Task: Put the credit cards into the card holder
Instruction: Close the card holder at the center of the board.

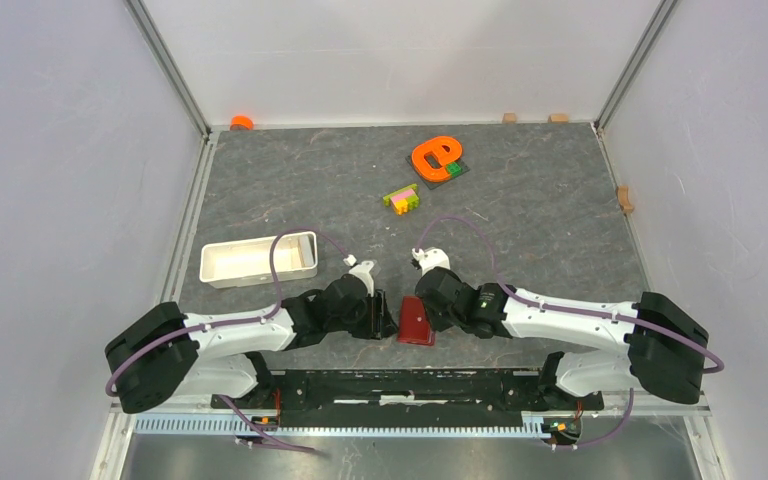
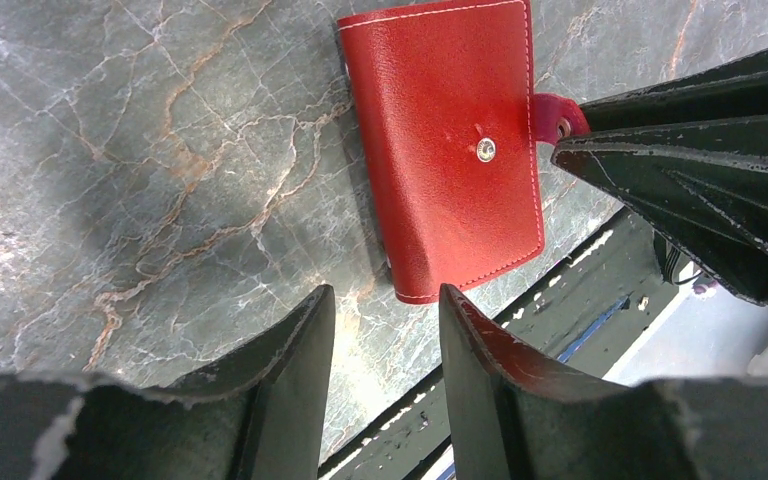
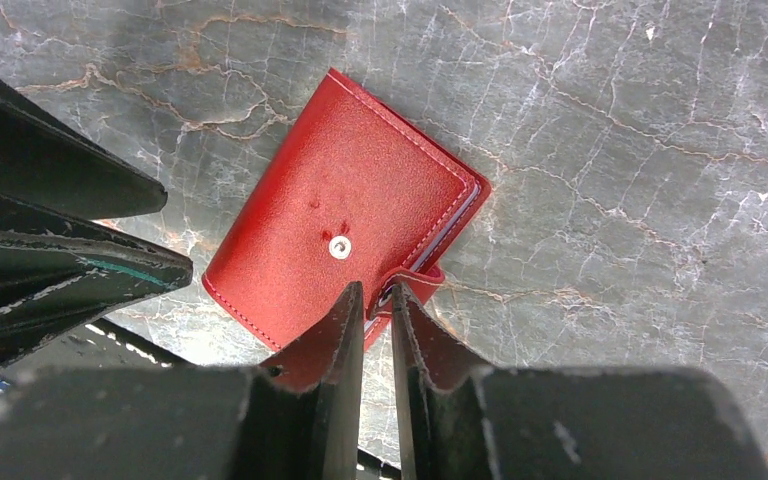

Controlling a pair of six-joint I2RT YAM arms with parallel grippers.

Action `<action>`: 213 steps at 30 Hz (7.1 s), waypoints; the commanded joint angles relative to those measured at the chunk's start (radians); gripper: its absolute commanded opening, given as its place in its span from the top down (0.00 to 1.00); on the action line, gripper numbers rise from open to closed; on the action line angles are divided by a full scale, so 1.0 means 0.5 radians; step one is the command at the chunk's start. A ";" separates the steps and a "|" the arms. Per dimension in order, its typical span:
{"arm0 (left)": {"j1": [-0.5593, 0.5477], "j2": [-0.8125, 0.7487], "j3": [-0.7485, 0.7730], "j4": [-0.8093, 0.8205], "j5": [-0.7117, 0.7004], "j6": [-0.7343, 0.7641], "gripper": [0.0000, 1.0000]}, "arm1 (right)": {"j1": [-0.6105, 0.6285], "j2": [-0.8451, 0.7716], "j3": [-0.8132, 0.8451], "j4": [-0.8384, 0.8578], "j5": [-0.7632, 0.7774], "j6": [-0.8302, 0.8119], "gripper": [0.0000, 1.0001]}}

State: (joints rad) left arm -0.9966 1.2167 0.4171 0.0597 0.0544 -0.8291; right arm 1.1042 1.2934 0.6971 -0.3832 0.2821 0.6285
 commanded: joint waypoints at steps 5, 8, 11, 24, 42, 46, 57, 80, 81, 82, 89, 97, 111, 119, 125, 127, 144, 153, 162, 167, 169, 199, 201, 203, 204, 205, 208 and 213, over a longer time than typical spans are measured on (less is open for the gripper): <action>-0.022 0.020 0.025 0.080 -0.029 -0.060 0.51 | 0.001 0.005 0.061 0.048 0.073 0.046 0.79; -0.028 0.035 0.031 0.080 -0.028 -0.060 0.52 | 0.001 0.002 0.060 0.041 0.085 0.049 0.85; -0.037 0.062 0.037 0.080 -0.035 -0.060 0.54 | 0.001 -0.012 0.051 0.039 0.085 0.056 0.97; -0.071 0.244 0.093 0.141 -0.037 -0.063 0.58 | 0.001 0.009 -0.017 0.266 -0.106 -0.064 1.00; -0.081 0.363 0.090 0.240 -0.047 -0.084 0.68 | 0.022 0.298 0.178 -0.016 0.187 -0.066 1.00; -0.084 0.353 0.045 0.355 -0.046 -0.095 0.69 | 0.022 0.295 0.204 -0.019 0.220 -0.071 1.00; -0.093 0.361 -0.031 0.713 0.000 -0.102 0.62 | -0.034 0.130 0.189 0.044 0.168 -0.179 0.80; 0.468 0.108 0.840 -0.823 0.559 0.618 0.00 | -0.242 -0.740 -0.228 0.426 -0.239 -0.899 0.24; 0.468 0.129 0.772 -0.713 0.618 0.572 0.00 | -0.241 -0.716 -0.215 0.389 -0.270 -0.897 0.26; 0.468 0.156 0.716 -0.641 0.655 0.529 0.02 | -0.242 -0.688 -0.201 0.336 -0.272 -0.882 0.29; 0.462 0.364 0.556 -0.325 0.920 0.303 0.14 | -0.245 -0.418 -0.090 -0.012 -0.347 -0.561 0.60; 0.403 0.494 0.500 -0.233 1.005 0.225 0.29 | -0.248 -0.213 0.071 -0.097 -0.278 -0.483 0.66; 0.389 0.492 0.518 -0.263 0.987 0.253 0.36 | -0.262 -0.068 0.111 -0.122 -0.257 -0.441 0.75; 0.386 0.492 0.525 -0.276 0.983 0.263 0.37 | -0.267 -0.039 0.107 -0.123 -0.238 -0.449 0.83; 0.385 0.491 0.525 -0.282 0.985 0.268 0.37 | -0.268 -0.026 0.104 -0.136 -0.239 -0.444 0.90; 0.383 0.490 0.528 -0.281 0.984 0.268 0.37 | -0.270 -0.035 0.103 -0.136 -0.233 -0.442 0.96; 0.370 0.631 0.536 -0.268 1.012 0.246 0.40 | -0.271 -0.019 0.027 0.148 -0.449 -0.651 1.00; 0.370 0.707 0.560 -0.259 1.020 0.256 0.47 | -0.274 0.120 0.066 0.144 -0.444 -0.685 1.00; 0.370 0.723 0.592 -0.261 0.995 0.259 0.48 | -0.275 0.046 0.059 0.094 -0.348 -0.670 1.00; 0.370 0.748 0.622 -0.233 0.980 0.230 0.44 | -0.275 0.010 0.136 -0.040 -0.245 -0.653 0.88; 0.370 0.768 0.626 -0.197 0.989 0.201 0.44 | -0.276 0.040 0.165 -0.087 -0.217 -0.645 0.84; 0.355 0.833 0.648 -0.166 1.017 0.186 0.47 | -0.253 0.119 0.175 -0.048 -0.175 -0.513 1.00; 0.355 0.843 0.649 -0.161 1.026 0.183 0.47 | -0.254 0.133 0.170 -0.015 -0.192 -0.495 1.00; 0.352 0.852 0.649 -0.156 1.030 0.180 0.48 | -0.253 0.149 0.168 0.013 -0.200 -0.488 1.00; 0.349 0.857 0.648 -0.156 1.032 0.180 0.49 | -0.251 0.160 0.167 0.028 -0.206 -0.486 1.00; 0.346 0.864 0.649 -0.151 1.039 0.178 0.49 | -0.246 0.172 0.164 0.041 -0.207 -0.480 1.00; 0.346 0.879 0.657 -0.144 1.051 0.176 0.51 | -0.232 0.207 0.163 0.076 -0.211 -0.469 1.00; 0.346 0.889 0.657 -0.144 1.055 0.176 0.53 | -0.197 0.236 0.155 0.133 -0.209 -0.445 1.00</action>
State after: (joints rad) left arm -0.8188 1.6485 0.7162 -0.0418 0.5606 -0.7193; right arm 0.9905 1.4029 0.7631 -0.3759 0.1783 0.3820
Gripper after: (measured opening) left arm 0.479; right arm 0.004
